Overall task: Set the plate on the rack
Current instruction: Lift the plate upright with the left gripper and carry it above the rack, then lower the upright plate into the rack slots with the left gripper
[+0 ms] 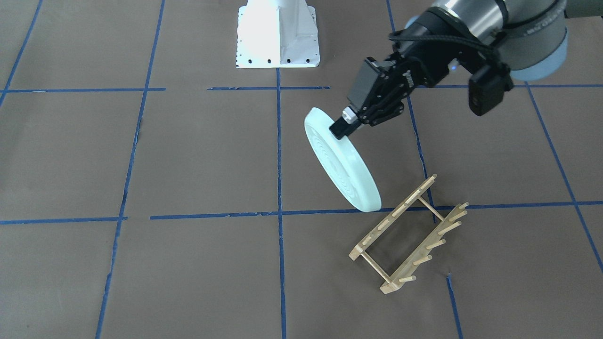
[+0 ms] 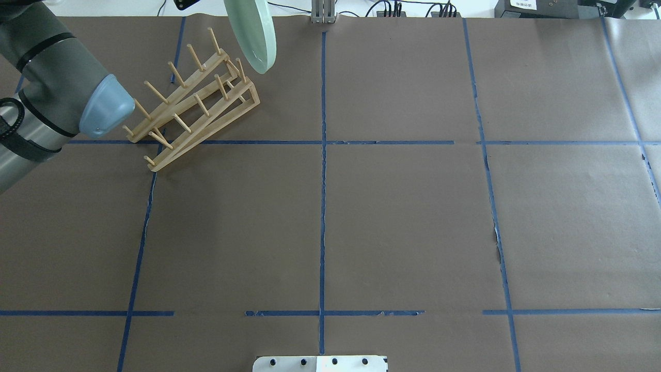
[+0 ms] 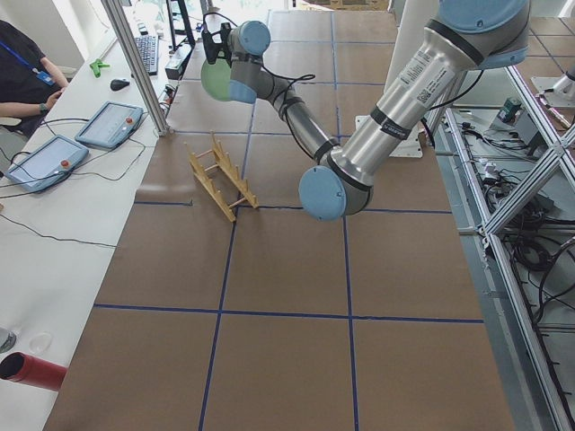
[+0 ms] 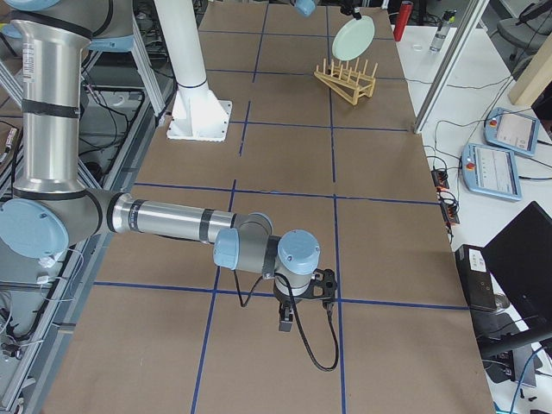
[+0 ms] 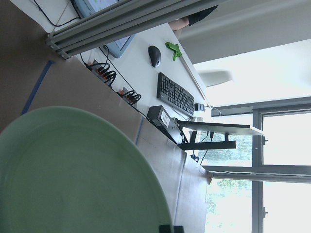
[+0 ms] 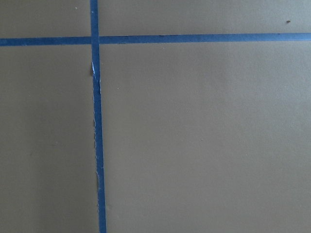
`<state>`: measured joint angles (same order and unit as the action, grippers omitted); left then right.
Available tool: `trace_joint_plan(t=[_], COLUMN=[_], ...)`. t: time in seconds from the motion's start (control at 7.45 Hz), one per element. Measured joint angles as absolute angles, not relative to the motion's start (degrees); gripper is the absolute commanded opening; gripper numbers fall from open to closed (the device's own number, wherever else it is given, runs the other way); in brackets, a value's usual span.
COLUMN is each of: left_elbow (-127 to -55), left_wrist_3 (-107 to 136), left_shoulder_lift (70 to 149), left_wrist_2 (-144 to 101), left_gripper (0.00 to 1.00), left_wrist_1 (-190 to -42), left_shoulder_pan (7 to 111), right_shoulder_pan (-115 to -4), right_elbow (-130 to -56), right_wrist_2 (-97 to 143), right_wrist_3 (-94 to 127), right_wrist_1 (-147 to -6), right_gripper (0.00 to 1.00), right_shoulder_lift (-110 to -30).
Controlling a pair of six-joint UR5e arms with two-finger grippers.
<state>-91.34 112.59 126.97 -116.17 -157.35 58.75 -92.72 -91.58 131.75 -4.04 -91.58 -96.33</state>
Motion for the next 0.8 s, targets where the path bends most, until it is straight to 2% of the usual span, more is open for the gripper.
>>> trace_joint_plan(t=[0.27,0.8], left_elbow=[-83.86,-77.80], left_wrist_3=[114.06,114.10], left_shoulder_lift=[124.75,122.67], left_wrist_2=[-112.17,-109.62], left_gripper=[0.00,0.00], left_wrist_1=[-168.63,-172.15], left_shoulder_pan=[60.08,60.18], right_shoulder_pan=[-92.70,-92.65], right_elbow=[-91.58,-91.58], right_wrist_2=[131.75,131.75], right_wrist_3=[-4.04,-4.04], right_wrist_1=[-91.58,-91.58], right_gripper=[1.00,1.00], right_shoulder_lift=[-96.33,-96.33])
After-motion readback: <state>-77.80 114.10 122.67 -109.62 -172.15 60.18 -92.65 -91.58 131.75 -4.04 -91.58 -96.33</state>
